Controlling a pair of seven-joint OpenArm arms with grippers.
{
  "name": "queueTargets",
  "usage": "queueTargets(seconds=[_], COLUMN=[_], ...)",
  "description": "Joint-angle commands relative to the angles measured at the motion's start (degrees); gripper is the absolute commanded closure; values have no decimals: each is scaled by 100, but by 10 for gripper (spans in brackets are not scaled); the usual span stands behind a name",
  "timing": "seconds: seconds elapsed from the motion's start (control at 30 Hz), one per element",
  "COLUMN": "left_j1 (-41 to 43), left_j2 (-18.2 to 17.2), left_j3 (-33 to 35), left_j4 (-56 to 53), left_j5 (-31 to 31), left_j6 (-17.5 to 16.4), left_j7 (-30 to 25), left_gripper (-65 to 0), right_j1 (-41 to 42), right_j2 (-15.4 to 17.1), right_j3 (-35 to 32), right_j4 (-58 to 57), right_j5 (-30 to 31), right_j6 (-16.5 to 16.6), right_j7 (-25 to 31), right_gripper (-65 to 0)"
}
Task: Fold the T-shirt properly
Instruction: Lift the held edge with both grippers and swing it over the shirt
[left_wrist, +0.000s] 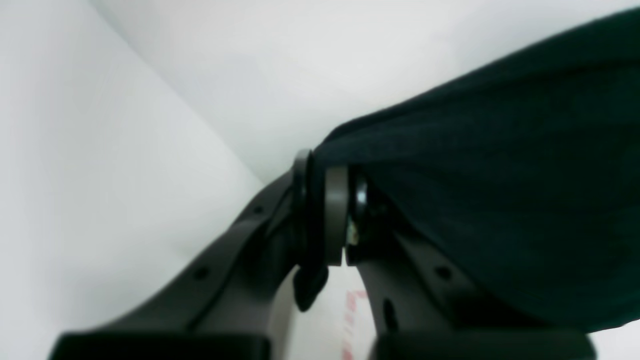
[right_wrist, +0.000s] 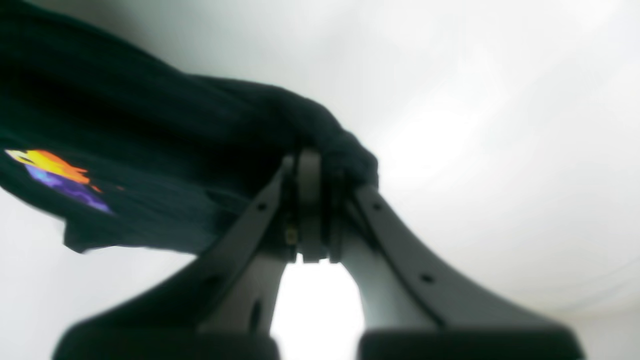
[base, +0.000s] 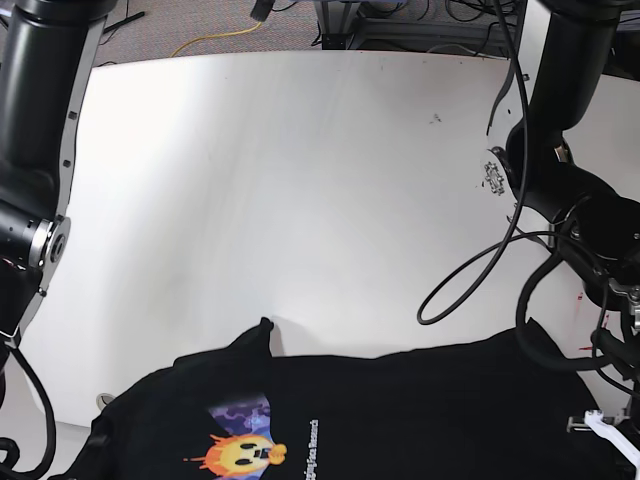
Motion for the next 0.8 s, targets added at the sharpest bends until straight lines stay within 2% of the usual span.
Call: queueTargets(seconds=[0.0, 0.2, 0.33, 0.63, 0.77], left_j1=[-360, -396, -106, 686, 1081], left_j2=[-140, -140, -140, -114, -114], left_j3=[18, 18, 18, 18, 18], left_j4=[59, -257, -328, -319, -310], left_j5=[25, 16, 16, 7, 7], left_j6=[36, -26, -329, -329, -329], left_j7=[-150, -150, -150, 193, 210], left_gripper=[-1, -1, -3, -3, -3], right_j1=[205, 205, 205, -1767, -2664], right_j2=[93, 190, 199, 269, 76], right_j3=[22, 30, 74, 848, 1235], right_j4=[75, 84, 259, 1613, 2053], right_j5=[-23, 29, 29, 29, 29], right_j6=[-10, -10, -10, -10, -10], right_j7=[52, -27, -27, -159, -159], right_gripper=[0, 0, 0, 0, 0])
